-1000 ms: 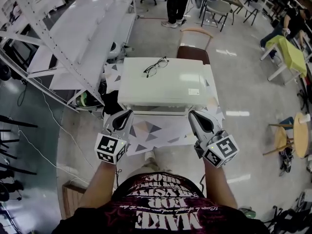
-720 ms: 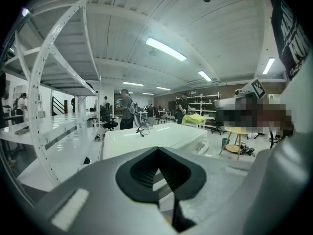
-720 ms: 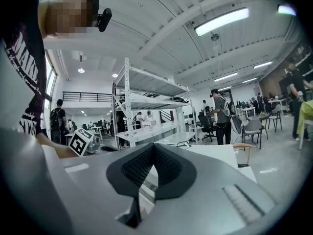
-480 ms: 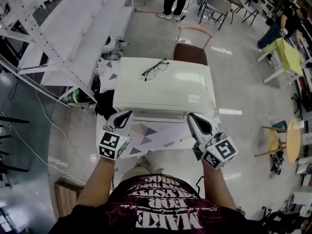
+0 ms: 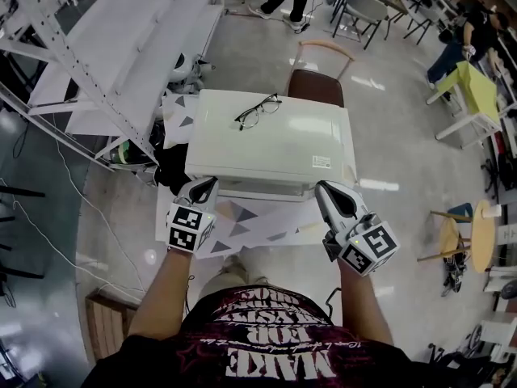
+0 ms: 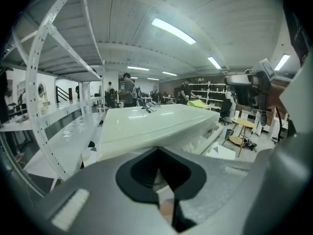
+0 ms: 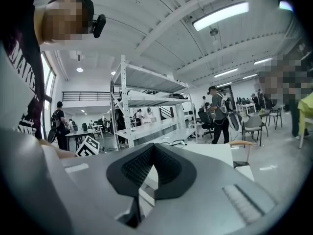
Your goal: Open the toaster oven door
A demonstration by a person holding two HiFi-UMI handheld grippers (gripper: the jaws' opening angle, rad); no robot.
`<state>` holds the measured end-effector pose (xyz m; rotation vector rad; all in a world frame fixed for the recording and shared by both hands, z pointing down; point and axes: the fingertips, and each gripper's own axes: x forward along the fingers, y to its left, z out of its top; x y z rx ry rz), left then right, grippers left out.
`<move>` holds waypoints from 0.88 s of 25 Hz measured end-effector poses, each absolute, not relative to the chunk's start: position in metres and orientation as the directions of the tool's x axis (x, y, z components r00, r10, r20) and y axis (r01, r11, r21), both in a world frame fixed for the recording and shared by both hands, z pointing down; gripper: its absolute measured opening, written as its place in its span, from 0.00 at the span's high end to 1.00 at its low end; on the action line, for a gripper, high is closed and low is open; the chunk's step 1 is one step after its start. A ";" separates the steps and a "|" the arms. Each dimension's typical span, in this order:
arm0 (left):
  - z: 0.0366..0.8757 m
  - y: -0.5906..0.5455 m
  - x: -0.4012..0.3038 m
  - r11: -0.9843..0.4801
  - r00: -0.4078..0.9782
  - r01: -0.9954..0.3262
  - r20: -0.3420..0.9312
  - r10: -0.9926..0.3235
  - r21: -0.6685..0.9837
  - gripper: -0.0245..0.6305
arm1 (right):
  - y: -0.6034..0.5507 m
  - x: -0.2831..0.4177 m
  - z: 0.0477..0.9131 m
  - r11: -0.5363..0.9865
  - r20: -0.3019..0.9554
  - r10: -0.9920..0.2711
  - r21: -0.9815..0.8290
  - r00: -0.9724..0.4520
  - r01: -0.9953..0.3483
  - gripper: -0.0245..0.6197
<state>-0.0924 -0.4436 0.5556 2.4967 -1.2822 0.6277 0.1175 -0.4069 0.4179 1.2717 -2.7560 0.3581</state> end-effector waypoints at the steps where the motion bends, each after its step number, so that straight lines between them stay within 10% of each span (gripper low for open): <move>1: 0.556 -0.443 -0.092 -0.576 0.513 -0.817 0.502 -0.696 0.035 0.96 | -0.407 0.119 0.415 0.627 0.171 -0.741 -0.172 -0.650 -0.760 0.92; 22: 0.563 -0.411 -0.093 -0.533 0.461 -0.846 0.457 -0.761 -0.034 0.96 | -0.370 0.178 0.397 0.595 0.137 -0.778 -0.155 -0.614 -0.789 0.92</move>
